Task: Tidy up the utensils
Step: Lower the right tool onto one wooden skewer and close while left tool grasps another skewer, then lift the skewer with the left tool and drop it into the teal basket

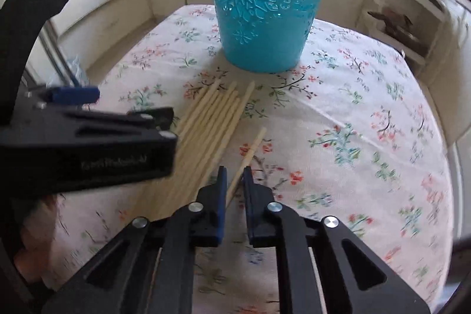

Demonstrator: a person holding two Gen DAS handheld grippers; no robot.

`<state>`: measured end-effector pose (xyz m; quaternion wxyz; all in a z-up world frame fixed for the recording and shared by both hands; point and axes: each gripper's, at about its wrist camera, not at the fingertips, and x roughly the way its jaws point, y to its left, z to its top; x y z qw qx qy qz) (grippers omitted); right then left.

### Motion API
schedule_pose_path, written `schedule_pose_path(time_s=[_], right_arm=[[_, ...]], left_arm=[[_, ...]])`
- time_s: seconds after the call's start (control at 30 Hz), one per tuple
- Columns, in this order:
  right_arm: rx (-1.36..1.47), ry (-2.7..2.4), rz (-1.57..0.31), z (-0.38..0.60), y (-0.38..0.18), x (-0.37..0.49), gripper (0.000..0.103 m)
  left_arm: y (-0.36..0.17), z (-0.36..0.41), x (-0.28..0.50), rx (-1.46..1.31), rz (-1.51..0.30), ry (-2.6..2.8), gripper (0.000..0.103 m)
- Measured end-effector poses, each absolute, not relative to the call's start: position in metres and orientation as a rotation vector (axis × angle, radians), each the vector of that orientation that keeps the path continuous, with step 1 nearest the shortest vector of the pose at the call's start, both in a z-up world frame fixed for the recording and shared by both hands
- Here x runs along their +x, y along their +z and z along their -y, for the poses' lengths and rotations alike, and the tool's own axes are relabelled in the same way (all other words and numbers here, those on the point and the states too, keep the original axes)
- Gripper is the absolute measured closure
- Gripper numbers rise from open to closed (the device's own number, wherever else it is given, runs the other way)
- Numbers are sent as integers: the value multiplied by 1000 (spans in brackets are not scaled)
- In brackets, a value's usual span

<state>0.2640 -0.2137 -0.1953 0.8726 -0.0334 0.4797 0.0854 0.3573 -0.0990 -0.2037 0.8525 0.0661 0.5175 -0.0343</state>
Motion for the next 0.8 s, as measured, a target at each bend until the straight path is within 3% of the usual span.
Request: schedule_pose_path(time_s=[0.4,0.6,0.63,0.7,0.77,0.8], right_arm=[[0,227,-1010,240,-197,265,95],[19,236,-1008,241,-196,264,95],[21,237,-1008,241,-196,264,95],[22,237,-1008,240,-196,263,95],[23,238,-1008,242,-196,263,95],[27,238,-1009,243,-196,263,95]], left_arm=[[-212,112,367,179,-1088,-80,13],[-214,115,374,189,-1082,-82,20],[-214,116,375,185,-1083,-96,28],[-211,118,375,163,-1088,-163,53],[-208,126,373,182,-1093,-211,95],[-208,130,371,199,-1102,-247,97]])
